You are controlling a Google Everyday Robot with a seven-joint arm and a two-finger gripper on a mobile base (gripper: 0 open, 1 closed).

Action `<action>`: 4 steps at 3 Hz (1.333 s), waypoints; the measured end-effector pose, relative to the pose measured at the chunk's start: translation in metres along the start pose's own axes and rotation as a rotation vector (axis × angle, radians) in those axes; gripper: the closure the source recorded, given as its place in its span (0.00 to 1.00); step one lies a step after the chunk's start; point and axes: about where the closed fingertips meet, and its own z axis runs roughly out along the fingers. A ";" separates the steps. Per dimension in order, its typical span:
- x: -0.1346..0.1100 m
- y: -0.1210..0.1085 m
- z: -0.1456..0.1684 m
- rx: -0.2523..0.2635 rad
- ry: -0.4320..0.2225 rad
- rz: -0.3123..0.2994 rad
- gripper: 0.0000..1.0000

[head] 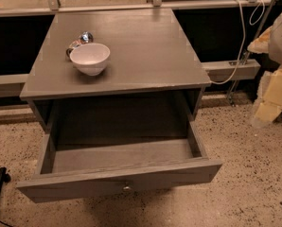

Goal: Close top drawer

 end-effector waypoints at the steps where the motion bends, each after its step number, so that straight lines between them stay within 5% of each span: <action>1: 0.000 0.000 0.000 0.000 0.000 0.000 0.00; 2: 0.000 0.001 0.003 -0.002 -0.007 -0.001 0.00; 3: -0.017 0.037 0.027 -0.009 -0.122 -0.067 0.00; 4: -0.029 0.092 0.092 -0.045 -0.319 -0.109 0.27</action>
Offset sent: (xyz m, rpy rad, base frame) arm -0.0028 0.0288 -0.1176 0.2262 0.0312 0.0929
